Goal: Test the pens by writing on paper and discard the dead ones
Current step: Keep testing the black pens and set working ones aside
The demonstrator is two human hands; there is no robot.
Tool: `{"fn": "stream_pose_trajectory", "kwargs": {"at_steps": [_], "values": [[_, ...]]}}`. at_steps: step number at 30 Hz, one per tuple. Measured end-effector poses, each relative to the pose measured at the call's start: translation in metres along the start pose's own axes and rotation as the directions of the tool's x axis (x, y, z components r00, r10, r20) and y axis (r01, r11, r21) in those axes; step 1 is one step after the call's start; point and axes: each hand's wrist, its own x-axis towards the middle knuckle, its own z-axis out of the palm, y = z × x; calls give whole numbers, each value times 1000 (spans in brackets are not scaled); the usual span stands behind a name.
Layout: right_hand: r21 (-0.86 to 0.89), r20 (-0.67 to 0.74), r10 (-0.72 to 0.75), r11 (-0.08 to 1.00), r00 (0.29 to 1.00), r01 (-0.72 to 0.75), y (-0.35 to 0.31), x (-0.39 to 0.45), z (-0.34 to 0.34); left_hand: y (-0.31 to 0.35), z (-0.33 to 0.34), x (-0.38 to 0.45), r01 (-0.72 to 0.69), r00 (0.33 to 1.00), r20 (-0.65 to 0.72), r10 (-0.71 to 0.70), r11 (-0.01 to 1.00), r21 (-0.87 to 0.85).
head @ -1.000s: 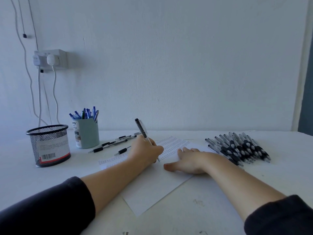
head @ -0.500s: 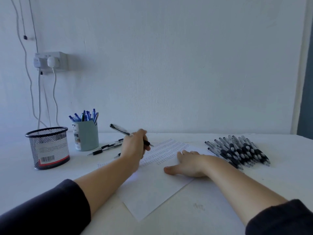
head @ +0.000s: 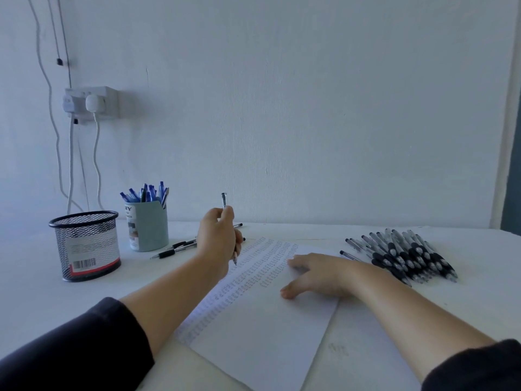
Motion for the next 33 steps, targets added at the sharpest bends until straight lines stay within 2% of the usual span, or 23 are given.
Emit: {"fn": "stream_pose_trajectory", "kwargs": {"at_steps": [10,14,19,25,27,29,33], "values": [[36,-40,-61,997,997,63,-4,-3,-1,-1,4,-5,28,1000,4,-28,999,28],[65,-94,-87,994,992,93,-6,-6,-2,-6,7,-3,-6,1000,-23,7,998,58],[97,-232,-191,971,954,218,-12,-5,1,-12,10,-4,-15,999,50,11,996,83],[101,-401,-270,937,876,335,-15,-3,0,-7,15,-15,35,975,221,-20,997,-68],[64,-415,-259,948,872,312,-14,-3,-4,-7,16,-16,48,962,271,-34,998,-43],[-4,-441,-198,976,876,219,-10,-4,-8,-8,17,-16,60,950,306,-70,997,42],[-176,-555,36,971,831,-160,8,-10,-21,-14,14,-11,78,938,315,-148,972,222]]}}
